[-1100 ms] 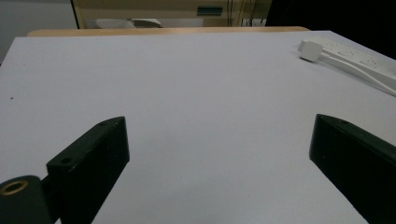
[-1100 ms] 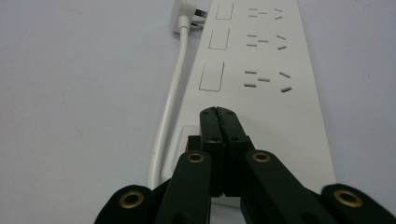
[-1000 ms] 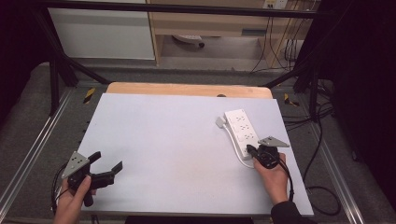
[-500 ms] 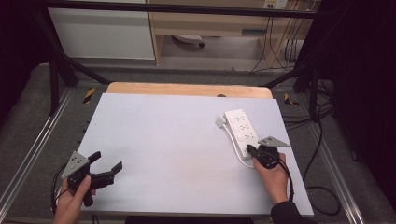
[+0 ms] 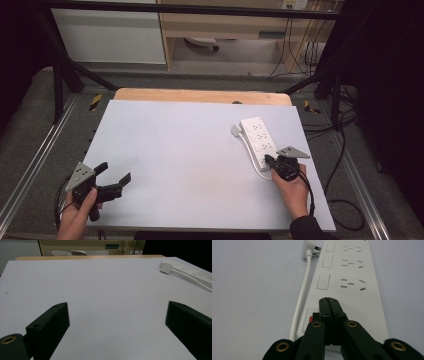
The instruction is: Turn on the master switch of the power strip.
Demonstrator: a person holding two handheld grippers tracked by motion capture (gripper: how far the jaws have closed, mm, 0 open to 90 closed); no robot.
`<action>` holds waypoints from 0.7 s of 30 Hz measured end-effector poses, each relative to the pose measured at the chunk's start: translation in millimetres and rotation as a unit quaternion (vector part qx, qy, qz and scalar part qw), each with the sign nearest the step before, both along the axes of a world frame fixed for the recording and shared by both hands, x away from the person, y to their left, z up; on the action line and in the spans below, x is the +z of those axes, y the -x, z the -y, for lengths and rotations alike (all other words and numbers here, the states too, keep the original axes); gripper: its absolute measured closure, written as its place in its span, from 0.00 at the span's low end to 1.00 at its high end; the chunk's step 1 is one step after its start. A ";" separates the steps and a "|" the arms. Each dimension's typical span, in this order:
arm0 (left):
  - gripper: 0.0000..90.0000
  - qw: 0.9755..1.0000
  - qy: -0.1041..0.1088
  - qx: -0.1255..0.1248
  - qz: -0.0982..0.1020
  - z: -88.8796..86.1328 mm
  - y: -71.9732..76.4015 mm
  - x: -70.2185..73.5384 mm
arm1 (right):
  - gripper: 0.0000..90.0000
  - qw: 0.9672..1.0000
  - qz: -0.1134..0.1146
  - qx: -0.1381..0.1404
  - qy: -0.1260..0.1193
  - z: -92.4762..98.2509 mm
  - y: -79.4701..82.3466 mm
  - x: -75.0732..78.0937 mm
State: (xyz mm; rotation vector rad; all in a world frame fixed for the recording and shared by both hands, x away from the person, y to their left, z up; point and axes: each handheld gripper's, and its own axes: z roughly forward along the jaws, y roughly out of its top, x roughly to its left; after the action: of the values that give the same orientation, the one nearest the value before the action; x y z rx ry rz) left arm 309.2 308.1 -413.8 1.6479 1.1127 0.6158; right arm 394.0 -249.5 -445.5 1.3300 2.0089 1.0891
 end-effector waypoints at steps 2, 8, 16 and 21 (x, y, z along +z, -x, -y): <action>0.06 1.000 0.000 0.000 0.000 -0.2 -0.2 -0.1 | 1.00 1.000 0.000 0.000 0.000 0.1 0.1 -0.1; 0.06 1.000 0.000 -0.001 0.000 0.1 -0.2 -0.1 | 1.00 1.000 0.000 -0.001 -0.002 0.5 0.2 -0.1; 0.06 1.000 0.000 -0.001 0.000 -0.1 -0.1 0.0 | 1.00 1.000 -0.001 -0.003 -0.008 0.9 0.8 0.3; 0.06 1.000 -0.001 -0.001 0.000 0.1 -0.3 -0.3 | 1.00 1.000 0.004 -0.002 -0.011 2.2 1.1 0.4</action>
State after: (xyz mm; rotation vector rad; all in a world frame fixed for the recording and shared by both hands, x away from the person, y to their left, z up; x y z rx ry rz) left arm 309.5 308.0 -414.1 1.6500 1.1115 0.6146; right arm 392.9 -251.6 -445.1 1.3385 1.9931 1.1151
